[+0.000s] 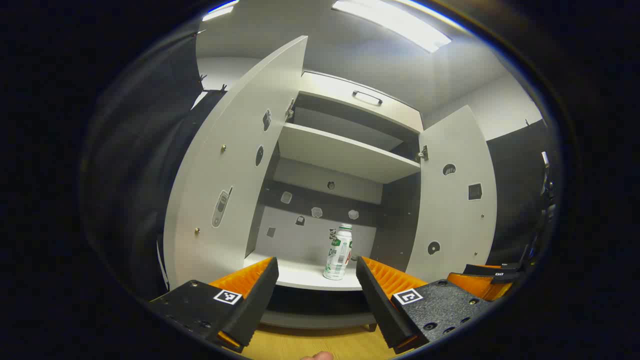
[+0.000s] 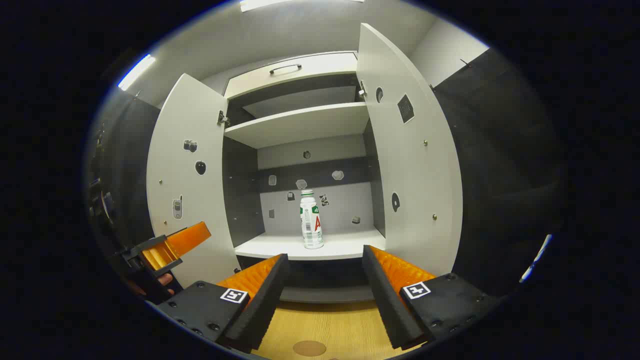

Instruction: Grasp the bottle in the cabinet with the left hand and place it on the coaster, then close the right door with the right hand and the left door with the left hand.

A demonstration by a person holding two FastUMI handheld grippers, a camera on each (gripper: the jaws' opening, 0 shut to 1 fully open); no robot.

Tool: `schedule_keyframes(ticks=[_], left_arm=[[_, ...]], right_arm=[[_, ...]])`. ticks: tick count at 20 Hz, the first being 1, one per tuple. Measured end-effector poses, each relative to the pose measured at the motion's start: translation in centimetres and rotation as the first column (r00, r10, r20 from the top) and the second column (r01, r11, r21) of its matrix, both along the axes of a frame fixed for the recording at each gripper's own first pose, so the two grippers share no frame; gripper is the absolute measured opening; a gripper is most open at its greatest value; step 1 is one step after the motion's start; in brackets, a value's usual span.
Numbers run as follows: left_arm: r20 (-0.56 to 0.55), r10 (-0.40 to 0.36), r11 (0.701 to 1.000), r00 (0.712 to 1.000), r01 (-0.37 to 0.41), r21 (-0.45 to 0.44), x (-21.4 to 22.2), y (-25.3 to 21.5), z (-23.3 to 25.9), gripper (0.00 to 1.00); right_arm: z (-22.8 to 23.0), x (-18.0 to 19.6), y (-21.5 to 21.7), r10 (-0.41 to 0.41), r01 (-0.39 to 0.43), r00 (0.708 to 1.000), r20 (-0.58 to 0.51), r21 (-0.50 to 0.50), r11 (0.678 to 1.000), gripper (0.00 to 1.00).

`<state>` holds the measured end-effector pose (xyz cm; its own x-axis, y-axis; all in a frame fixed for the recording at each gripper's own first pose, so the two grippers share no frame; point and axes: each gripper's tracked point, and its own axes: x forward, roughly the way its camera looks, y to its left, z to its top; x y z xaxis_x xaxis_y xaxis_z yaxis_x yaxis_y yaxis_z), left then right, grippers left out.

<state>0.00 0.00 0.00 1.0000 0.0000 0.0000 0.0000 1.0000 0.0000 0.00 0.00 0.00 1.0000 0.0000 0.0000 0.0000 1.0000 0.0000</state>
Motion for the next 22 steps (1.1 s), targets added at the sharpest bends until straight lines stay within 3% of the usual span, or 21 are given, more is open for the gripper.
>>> schedule_keyframes(ticks=[10, 13, 22], left_arm=[[-0.018, -0.004, 1.0, 1.0, 0.004, 0.001, -0.2, -0.7, -0.7, 0.98], [-0.026, 0.0, 1.0, 1.0, -0.001, -0.004, -0.2, -0.6, -0.8, 0.95], [-0.029, 0.046, 0.999, 0.999, -0.046, -0.011, -1.6, -0.8, -1.3, 0.95]], right_arm=[[0.2, -0.8, -0.6, -0.001, 0.001, 1.0, 0.003, -0.002, 1.0, 0.96], [0.5, -0.9, -0.7, -0.005, 0.005, 1.0, 0.011, -0.007, 1.0, 0.96], [0.6, -1.6, -1.1, 0.023, -0.023, 1.0, 0.01, -0.034, 0.999, 0.97]])
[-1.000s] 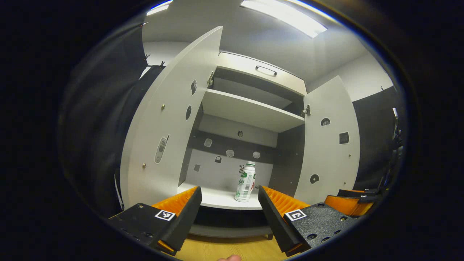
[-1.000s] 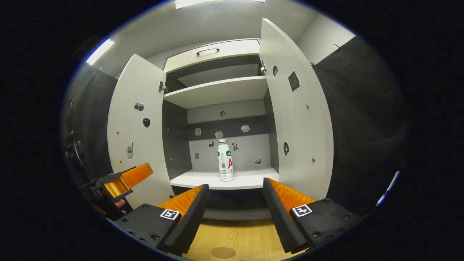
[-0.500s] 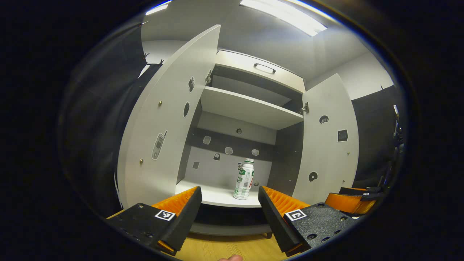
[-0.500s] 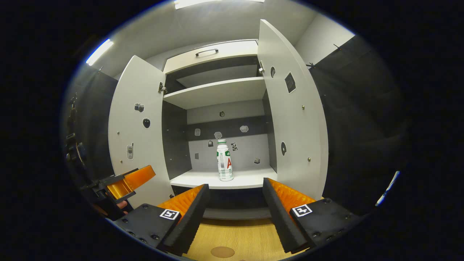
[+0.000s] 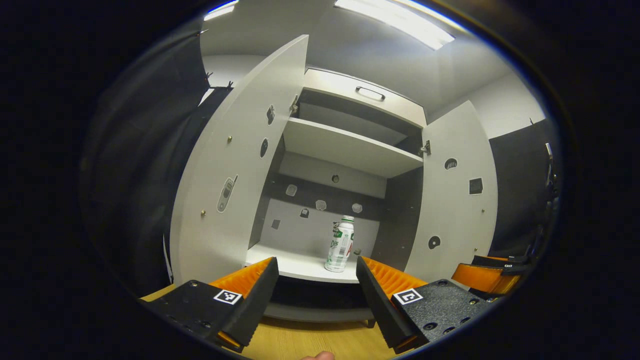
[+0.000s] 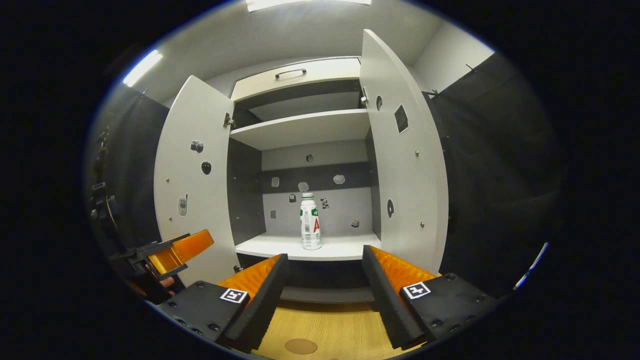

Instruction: Grasp the bottle in the cabinet with the left hand and place it on the coaster, then close the right door with the right hand and the left door with the left hand.

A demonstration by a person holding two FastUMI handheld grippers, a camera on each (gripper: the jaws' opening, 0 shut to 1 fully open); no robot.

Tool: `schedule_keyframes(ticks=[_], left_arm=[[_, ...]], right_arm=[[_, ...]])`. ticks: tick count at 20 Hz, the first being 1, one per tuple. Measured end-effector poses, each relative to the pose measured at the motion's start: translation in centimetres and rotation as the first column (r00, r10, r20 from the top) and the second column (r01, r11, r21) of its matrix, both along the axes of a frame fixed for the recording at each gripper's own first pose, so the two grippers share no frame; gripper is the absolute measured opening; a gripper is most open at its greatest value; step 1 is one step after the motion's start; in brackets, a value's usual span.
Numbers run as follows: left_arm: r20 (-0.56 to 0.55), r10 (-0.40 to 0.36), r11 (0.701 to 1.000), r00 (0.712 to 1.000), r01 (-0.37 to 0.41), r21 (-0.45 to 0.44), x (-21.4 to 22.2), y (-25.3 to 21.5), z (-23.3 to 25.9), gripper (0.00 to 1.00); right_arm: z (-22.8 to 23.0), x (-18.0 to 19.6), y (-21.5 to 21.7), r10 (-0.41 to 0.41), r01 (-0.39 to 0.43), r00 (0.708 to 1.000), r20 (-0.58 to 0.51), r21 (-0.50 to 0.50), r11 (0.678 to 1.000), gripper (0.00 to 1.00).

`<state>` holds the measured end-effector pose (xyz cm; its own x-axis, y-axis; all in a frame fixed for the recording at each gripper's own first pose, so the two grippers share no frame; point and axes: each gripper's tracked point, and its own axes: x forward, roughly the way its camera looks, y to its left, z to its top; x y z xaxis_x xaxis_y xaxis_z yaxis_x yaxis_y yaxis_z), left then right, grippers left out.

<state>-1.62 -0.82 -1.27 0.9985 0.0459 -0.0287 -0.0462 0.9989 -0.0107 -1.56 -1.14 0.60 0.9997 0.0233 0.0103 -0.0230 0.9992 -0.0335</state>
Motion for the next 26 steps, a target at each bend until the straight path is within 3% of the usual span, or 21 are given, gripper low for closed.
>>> schedule_keyframes(ticks=[13, 20, 26], left_arm=[[0.009, -0.001, 0.999, 1.0, 0.001, 0.041, 0.4, -0.2, 1.0, 0.98], [-0.017, -0.115, 0.993, 0.993, 0.115, 0.001, 6.4, -4.2, 0.7, 0.95], [-0.036, -0.218, 0.976, 0.975, 0.217, -0.02, 14.6, -7.6, 0.3, 0.94]], right_arm=[[0.3, -0.1, 0.0, 0.031, -0.031, 0.999, 0.014, 0.022, 0.999, 0.97], [1.1, -1.3, -1.7, 0.014, -0.015, 0.999, 0.046, 0.023, 1.0, 0.97], [0.8, -2.3, -4.6, -0.043, 0.042, 0.998, 0.034, 0.037, 0.998, 0.96]])
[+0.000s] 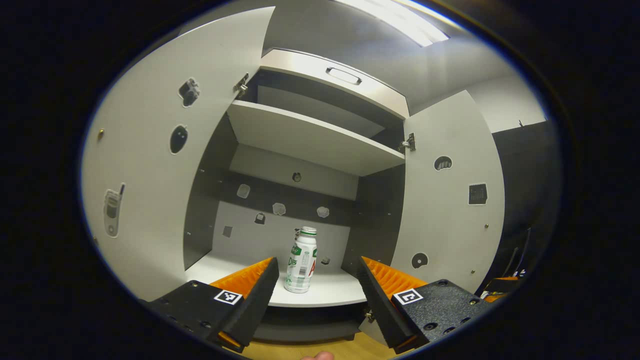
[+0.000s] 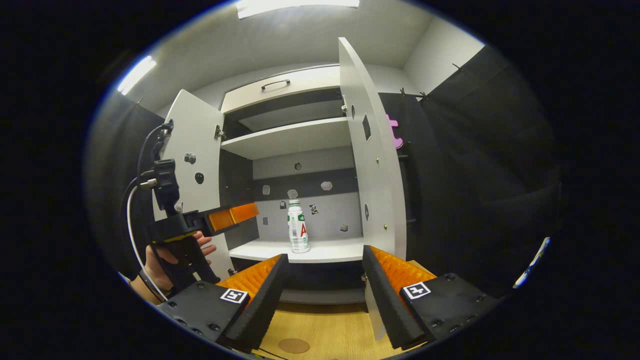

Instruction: Grasp the bottle in the cabinet with the left hand and place it on the coaster, then close the right door with the right hand and the left door with the left hand.

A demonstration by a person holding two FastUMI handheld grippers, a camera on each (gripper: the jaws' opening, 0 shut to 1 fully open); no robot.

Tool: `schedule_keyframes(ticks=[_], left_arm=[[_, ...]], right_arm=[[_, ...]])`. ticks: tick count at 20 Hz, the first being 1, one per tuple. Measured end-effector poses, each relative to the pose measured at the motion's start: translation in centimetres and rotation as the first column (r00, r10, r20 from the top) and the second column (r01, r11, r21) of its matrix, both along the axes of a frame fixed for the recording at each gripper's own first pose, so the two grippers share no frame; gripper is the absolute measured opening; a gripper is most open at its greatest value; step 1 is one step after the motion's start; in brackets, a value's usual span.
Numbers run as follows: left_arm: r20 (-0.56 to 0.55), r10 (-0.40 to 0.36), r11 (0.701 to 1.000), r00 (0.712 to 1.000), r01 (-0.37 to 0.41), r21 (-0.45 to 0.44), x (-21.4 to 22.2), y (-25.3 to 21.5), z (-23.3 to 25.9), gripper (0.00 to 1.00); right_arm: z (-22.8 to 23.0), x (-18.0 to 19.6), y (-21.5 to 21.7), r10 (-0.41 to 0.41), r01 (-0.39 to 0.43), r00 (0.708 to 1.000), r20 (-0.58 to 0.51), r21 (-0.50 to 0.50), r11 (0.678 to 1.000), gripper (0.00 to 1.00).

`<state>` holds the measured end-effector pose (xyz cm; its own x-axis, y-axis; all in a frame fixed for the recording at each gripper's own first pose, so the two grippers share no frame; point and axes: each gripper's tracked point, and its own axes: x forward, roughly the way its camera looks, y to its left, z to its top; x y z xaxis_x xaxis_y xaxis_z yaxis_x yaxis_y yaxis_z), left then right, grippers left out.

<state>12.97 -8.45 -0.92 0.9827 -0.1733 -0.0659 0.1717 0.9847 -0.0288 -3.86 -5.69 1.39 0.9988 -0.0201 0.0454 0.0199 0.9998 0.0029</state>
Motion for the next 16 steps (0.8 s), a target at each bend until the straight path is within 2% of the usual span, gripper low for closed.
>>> schedule_keyframes(ticks=[2, 6, 10, 13, 14, 15, 16], left_arm=[[-0.011, -0.027, 0.999, 1.0, 0.028, 0.025, 2.9, -0.6, -0.7, 0.95], [-0.012, -0.011, 0.995, 1.0, 0.012, 0.102, 9.0, -0.1, -2.6, 0.95], [-0.066, -0.023, 0.991, 0.998, 0.032, 0.133, 13.9, -0.4, -6.3, 0.95], [-0.086, 0.006, 0.987, 0.996, 0.008, 0.158, 16.7, 0.2, -8.5, 0.95], [-0.094, 0.007, 0.987, 0.996, 0.008, 0.16, 17.5, 0.3, -9.3, 0.95], [-0.099, 0.013, 0.986, 0.995, 0.004, 0.164, 18.3, 0.4, -10.0, 0.95], [-0.101, 0.018, 0.986, 0.995, -0.001, 0.167, 19.0, 0.6, -10.4, 0.98]], right_arm=[[-0.1, -0.2, -0.7, -0.022, 0.022, 1.0, -0.006, -0.005, 1.0, 0.96], [0.1, -1.0, -2.0, -0.074, 0.074, 0.997, 0.001, -0.015, 0.997, 0.96], [0.2, -1.4, -2.9, -0.134, 0.134, 0.991, 0.014, -0.016, 0.991, 0.96], [0.1, -1.7, -3.3, -0.178, 0.179, 0.983, 0.03, -0.004, 0.984, 0.96], [0.0, -1.8, -3.3, -0.192, 0.192, 0.981, 0.034, 0.0, 0.981, 0.89], [-0.2, -1.8, -3.3, -0.201, 0.201, 0.979, 0.034, 0.004, 0.979, 0.96], [-0.5, -1.9, -3.3, -0.211, 0.21, 0.977, 0.031, 0.005, 0.978, 0.96]])
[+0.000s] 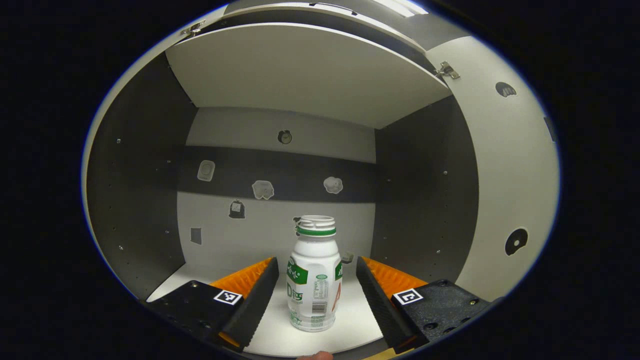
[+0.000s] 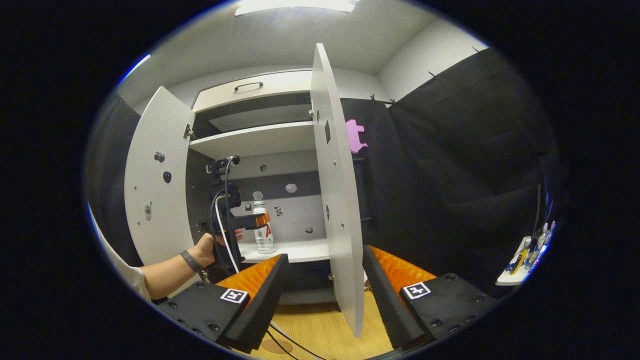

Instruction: Grasp the bottle in the cabinet with the left hand and place it on the coaster, then close the right door with the right hand and the left door with the left hand.

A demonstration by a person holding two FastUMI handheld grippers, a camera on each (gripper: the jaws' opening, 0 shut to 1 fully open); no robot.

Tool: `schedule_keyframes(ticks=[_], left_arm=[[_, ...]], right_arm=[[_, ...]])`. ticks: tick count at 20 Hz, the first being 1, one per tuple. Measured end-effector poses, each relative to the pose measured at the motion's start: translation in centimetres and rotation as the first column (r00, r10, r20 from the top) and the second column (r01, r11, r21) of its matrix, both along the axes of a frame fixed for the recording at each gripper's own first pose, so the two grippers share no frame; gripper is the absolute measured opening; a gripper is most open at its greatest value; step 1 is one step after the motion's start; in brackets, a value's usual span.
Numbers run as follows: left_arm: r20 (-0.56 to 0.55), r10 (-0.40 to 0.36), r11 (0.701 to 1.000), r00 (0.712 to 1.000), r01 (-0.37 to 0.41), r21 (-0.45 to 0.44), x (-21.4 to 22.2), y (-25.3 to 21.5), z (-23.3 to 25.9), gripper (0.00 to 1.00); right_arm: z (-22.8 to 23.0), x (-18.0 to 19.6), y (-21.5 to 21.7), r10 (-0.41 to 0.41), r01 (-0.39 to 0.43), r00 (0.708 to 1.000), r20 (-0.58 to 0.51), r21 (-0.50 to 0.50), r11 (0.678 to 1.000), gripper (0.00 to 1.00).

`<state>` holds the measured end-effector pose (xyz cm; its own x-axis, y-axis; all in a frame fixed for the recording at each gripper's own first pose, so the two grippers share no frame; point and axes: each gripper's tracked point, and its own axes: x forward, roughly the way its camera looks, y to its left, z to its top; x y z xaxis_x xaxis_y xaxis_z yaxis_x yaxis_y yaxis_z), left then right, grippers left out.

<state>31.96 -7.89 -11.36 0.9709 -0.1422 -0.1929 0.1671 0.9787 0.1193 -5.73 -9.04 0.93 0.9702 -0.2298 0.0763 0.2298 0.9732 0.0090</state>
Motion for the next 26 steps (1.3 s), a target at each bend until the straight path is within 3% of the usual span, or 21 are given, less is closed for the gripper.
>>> schedule_keyframes(ticks=[2, 3, 4, 7, 8, 9, 10, 12, 13, 14, 19, 26], left_arm=[[0.002, 0.012, 1.0, 1.0, -0.012, 0.007, 1.2, 0.1, -0.7, 0.95], [0.002, 0.021, 1.0, 1.0, -0.021, 0.013, 1.6, 0.3, -1.1, 0.95], [0.0, 0.03, 0.999, 1.0, -0.03, 0.018, 2.1, 0.4, -1.5, 0.95], [-0.008, 0.048, 0.999, 0.999, -0.048, 0.023, 2.8, 0.6, -2.4, 0.95], [-0.011, 0.054, 0.998, 0.998, -0.054, 0.024, 3.0, 0.7, -2.6, 0.98], [-0.001, 0.077, 0.997, 0.997, -0.077, 0.03, 3.2, 1.0, -2.7, 0.93], [0.0, 0.081, 0.996, 0.997, -0.081, 0.023, 2.9, 1.2, -2.4, 0.75], [-0.007, 0.059, 0.998, 0.998, -0.059, -0.012, 2.2, 0.7, -2.1, 0.7], [-0.004, 0.054, 0.998, 0.999, -0.054, -0.019, 1.8, 0.7, -1.8, 0.69], [0.006, 0.052, 0.998, 0.999, -0.052, -0.018, 1.6, 0.9, -1.3, 0.69], [0.053, 0.024, 1.0, 0.998, -0.024, 0.002, -0.7, 1.0, 2.0, 0.69], [0.102, 0.012, 1.0, 0.995, -0.01, -0.015, -7.7, 1.5, 7.0, 0.69]], right_arm=[[-0.4, -0.2, -0.1, -0.014, 0.014, 1.0, -0.01, 0.0, 1.0, 0.96], [-0.6, -0.2, -0.2, -0.02, 0.02, 1.0, -0.015, -0.001, 1.0, 0.89], [-0.7, -0.3, -0.3, -0.027, 0.027, 0.999, -0.019, -0.002, 1.0, 0.96], [-0.9, -0.6, -0.6, -0.035, 0.035, 0.999, -0.024, 0.005, 0.999, 0.96], [-1.0, -0.8, -0.7, -0.036, 0.036, 0.999, -0.029, 0.007, 0.999, 0.89], [-1.1, -0.8, -0.9, -0.036, 0.037, 0.999, -0.033, 0.008, 0.999, 0.96], [-1.2, -0.9, -1.0, -0.036, 0.037, 0.999, -0.037, 0.009, 0.999, 0.96], [-1.1, -0.9, -1.2, -0.035, 0.035, 0.999, -0.039, 0.006, 0.999, 0.96], [-1.1, -1.0, -1.3, -0.032, 0.033, 0.999, -0.037, 0.003, 0.999, 0.89], [-1.0, -1.0, -1.3, -0.029, 0.029, 0.999, -0.035, 0.0, 1.0, 0.97], [-1.0, -1.0, -0.7, 0.001, -0.001, 0.999, -0.043, -0.009, 1.0, 0.97], [-0.9, -0.3, 0.2, 0.065, -0.065, 0.996, -0.057, -0.003, 0.998, 0.97]])
